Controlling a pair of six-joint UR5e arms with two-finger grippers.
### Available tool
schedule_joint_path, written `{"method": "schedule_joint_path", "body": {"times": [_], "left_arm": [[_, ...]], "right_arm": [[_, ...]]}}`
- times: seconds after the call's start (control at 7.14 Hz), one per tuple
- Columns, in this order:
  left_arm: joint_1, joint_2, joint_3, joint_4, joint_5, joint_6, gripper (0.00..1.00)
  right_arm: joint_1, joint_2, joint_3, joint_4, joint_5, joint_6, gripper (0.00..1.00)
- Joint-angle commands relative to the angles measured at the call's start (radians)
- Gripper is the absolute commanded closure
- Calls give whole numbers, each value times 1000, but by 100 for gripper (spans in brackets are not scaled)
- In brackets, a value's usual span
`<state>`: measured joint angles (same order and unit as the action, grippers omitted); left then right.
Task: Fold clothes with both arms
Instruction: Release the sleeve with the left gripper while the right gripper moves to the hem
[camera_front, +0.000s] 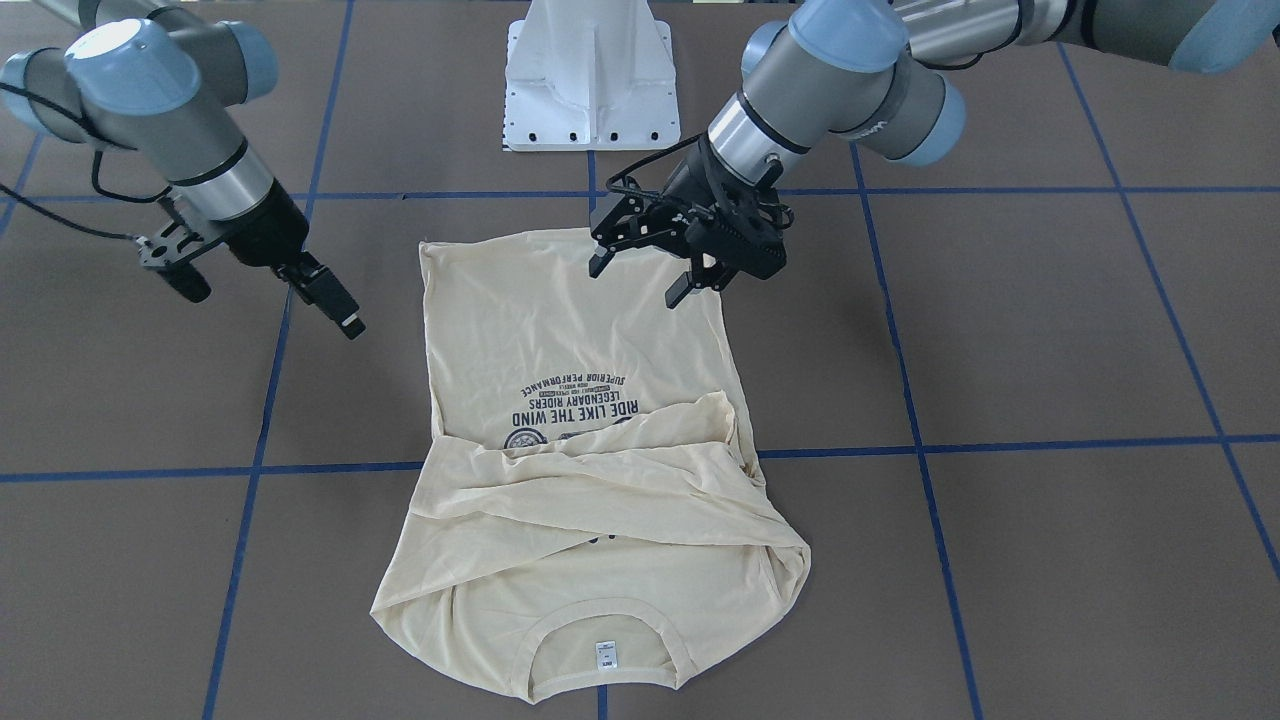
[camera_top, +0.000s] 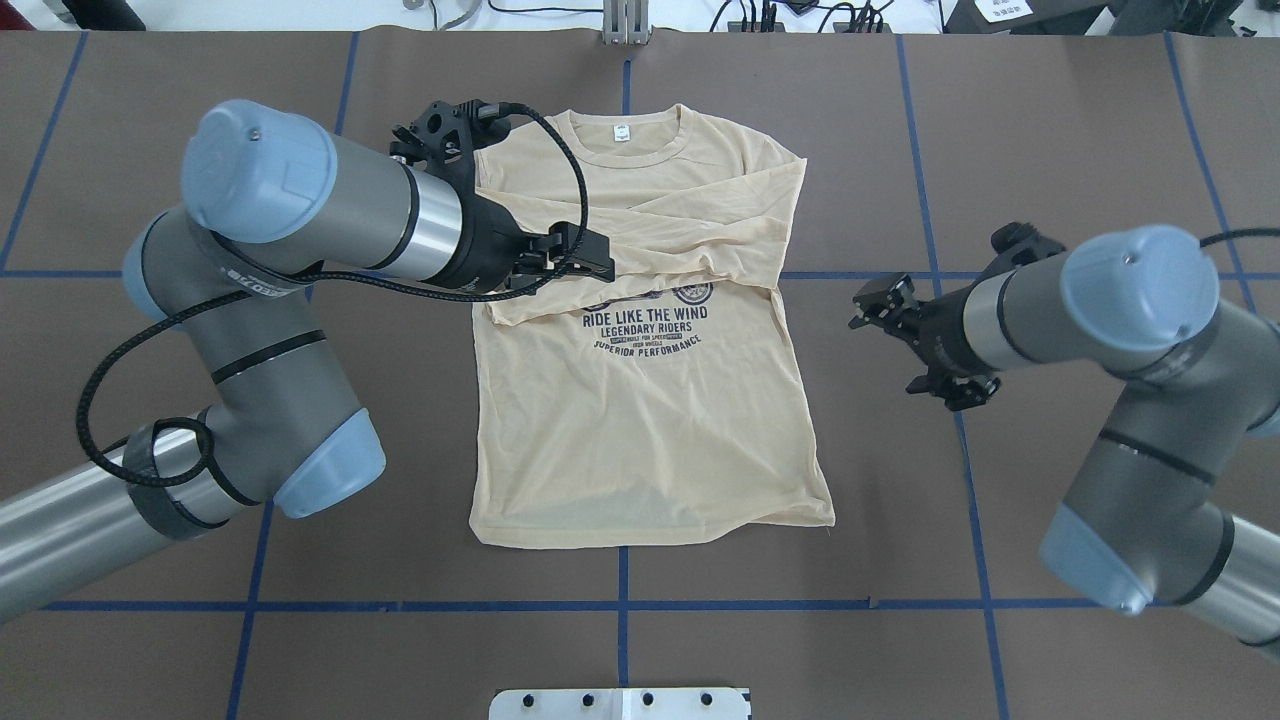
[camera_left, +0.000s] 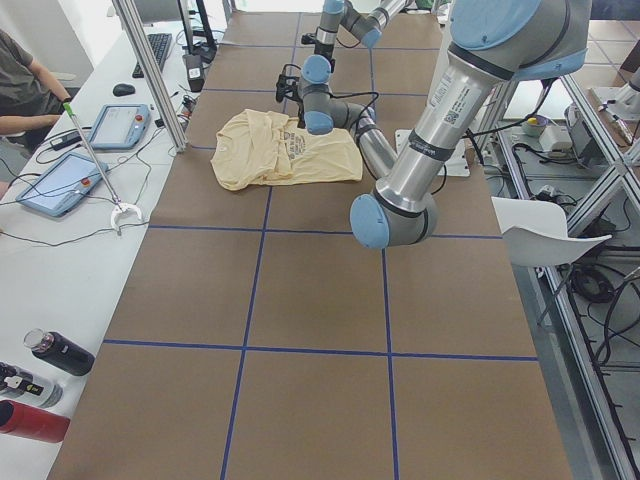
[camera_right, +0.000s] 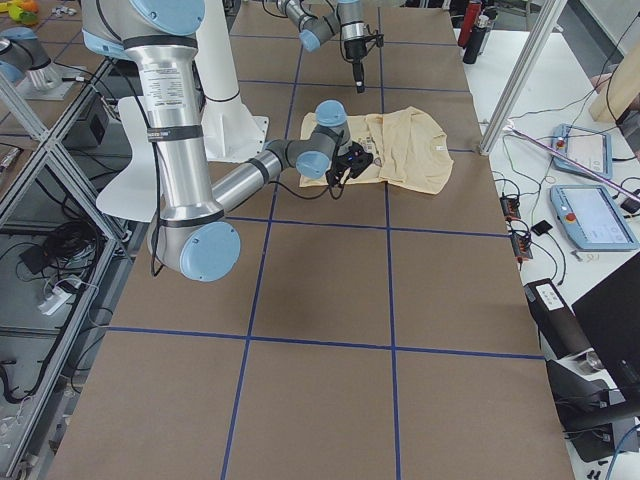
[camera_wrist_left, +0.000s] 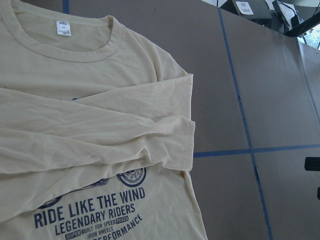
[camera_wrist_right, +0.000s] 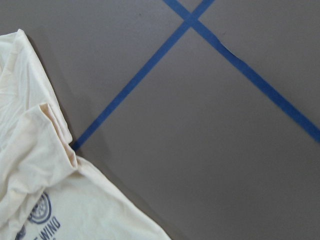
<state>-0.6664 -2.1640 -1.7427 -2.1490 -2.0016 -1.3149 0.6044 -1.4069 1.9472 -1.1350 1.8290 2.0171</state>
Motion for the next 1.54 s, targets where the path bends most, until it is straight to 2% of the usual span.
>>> {"method": "schedule_joint_path", "body": {"times": [0.0, 0.14, 0.28, 0.56, 0.98, 1.12, 1.26, 1.4], "left_arm": [[-25, 80, -52, 6, -20, -1, 4], [-31, 105, -57, 6, -20, 0, 4], [-27, 111, -49, 6, -16, -1, 4], [-28, 121, -54, 6, -16, -3, 2], [-22, 121, -54, 5, -14, -33, 2], [-22, 121, -52, 5, -14, -32, 2], [-22, 121, -54, 5, -14, -33, 2], [-22, 122, -49, 5, -14, -32, 2]], "right_arm": [[-240, -11, 53, -34, -268, 217, 2], [-330, -9, 55, -90, -378, 280, 2], [-404, -12, 52, -115, -455, 340, 6], [-428, -26, 36, -123, -482, 382, 18], [-425, -37, 33, -123, -482, 379, 23], [-423, -44, 35, -123, -482, 379, 36], [-425, -50, 41, -123, -482, 379, 61], [-425, -52, 42, -123, -482, 380, 97]]}}
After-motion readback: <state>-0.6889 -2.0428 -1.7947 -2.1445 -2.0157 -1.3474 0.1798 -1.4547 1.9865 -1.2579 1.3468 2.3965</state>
